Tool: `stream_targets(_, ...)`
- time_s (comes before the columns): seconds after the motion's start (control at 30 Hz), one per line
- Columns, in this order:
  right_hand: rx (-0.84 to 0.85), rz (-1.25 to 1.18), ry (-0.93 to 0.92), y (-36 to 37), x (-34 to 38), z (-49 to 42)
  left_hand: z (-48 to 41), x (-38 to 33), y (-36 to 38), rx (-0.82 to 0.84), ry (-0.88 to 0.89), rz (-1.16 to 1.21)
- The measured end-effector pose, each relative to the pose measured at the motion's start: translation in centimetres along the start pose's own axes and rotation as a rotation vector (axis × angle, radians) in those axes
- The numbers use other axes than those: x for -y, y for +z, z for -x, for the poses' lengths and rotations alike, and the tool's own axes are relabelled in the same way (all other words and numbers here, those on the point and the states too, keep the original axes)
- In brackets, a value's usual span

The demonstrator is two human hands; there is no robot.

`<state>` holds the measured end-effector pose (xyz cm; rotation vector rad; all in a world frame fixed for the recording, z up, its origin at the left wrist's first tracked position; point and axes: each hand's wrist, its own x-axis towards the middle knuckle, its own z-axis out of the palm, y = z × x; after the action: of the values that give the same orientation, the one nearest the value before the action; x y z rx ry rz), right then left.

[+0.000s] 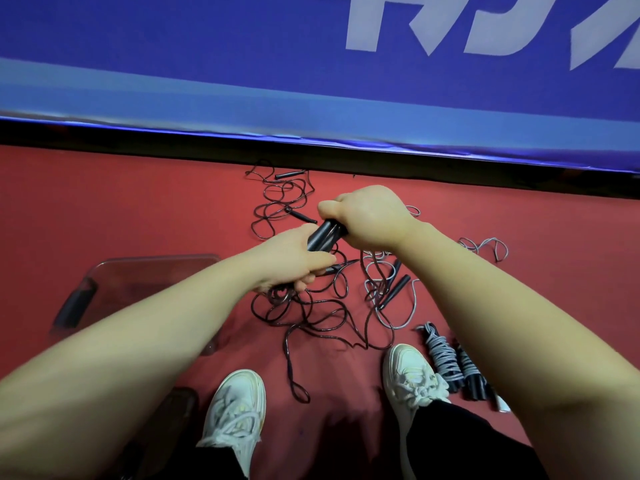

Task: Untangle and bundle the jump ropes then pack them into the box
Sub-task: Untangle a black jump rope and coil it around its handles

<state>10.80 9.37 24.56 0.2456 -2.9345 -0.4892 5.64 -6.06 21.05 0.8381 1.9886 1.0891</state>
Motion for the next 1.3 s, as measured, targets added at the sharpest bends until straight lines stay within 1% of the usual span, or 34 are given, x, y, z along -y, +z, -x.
stream_targets(0.03,0.037,0.0,0.015,0.0,0.1,-0.1,-0.2,0.1,0.1,-0.034,0.029,-0.082)
stream_targets(0.1,0.036,0.003,0.009,-0.3,0.0,0.0,0.1,0.0,0.1,-0.047,0.048,-0.144)
stream_targets(0.2,-0.015,-0.079,0.021,-0.4,-0.4,0.4,0.5,-0.5,-0.2,0.019,0.109,-0.032)
stream_targets(0.33,-0.076,-0.175,0.056,-0.6,-0.9,0.3,0.8,-1.1,-0.4,0.017,0.145,-0.038)
stream_targets(0.4,-0.061,-0.214,0.048,-0.3,-1.0,0.2,0.8,-1.1,-0.4,0.029,0.109,0.051)
stream_targets(0.47,0.009,-0.275,0.042,-0.5,-1.3,0.1,0.7,-1.1,-0.5,0.047,0.037,0.143)
stream_targets(0.57,0.151,-0.521,0.067,-1.3,-2.5,0.3,0.7,-0.6,-1.4,0.085,-0.065,0.287)
stream_targets(0.63,0.199,-0.63,0.064,-1.8,-3.1,0.7,1.0,-0.3,-2.2,0.128,-0.11,0.339)
stream_targets(0.7,0.218,-0.691,0.034,-2.1,-3.4,1.1,1.3,-0.4,-2.5,0.198,-0.14,0.275)
stream_targets(0.77,0.203,-0.731,0.015,-2.0,-3.5,1.3,1.7,-0.8,-2.4,0.256,-0.154,0.145)
stream_targets(0.83,0.178,-0.73,-0.013,-1.9,-3.4,1.4,1.9,-1.2,-2.4,0.283,-0.141,0.063)
stream_targets(0.9,0.163,-0.784,-0.022,-1.8,-3.5,1.8,2.1,-1.6,-2.7,0.3,-0.134,0.032)
stream_targets(0.97,0.219,-0.948,0.009,-1.9,-3.6,2.4,2.2,-1.8,-3.0,0.315,-0.139,0.038)
stream_targets(1.0,0.255,-1.078,0.027,-1.9,-3.6,2.6,2.2,-1.7,-3.1,0.317,-0.139,0.067)
stream_targets(1.03,0.264,-1.176,0.039,-1.8,-3.6,2.8,2.3,-1.6,-3.1,0.313,-0.139,0.106)
stream_targets(1.07,0.233,-1.211,0.056,-1.6,-3.6,2.7,2.2,-1.5,-3.1,0.307,-0.139,0.14)
stream_targets(1.13,0.147,-1.108,0.093,-1.5,-3.5,2.3,2.0,-1.3,-3.2,0.299,-0.142,0.179)
stream_targets(1.2,0.073,-0.91,0.116,-1.6,-3.5,1.6,1.9,-1.3,-3.3,0.292,-0.142,0.211)
stream_targets(1.23,0.044,-0.823,0.107,-1.8,-3.5,1.3,1.8,-1.2,-3.3,0.288,-0.135,0.224)
stream_targets(1.3,0.011,-0.721,0.029,-2.0,-3.6,1.2,1.8,-1.2,-3.3,0.283,-0.12,0.247)
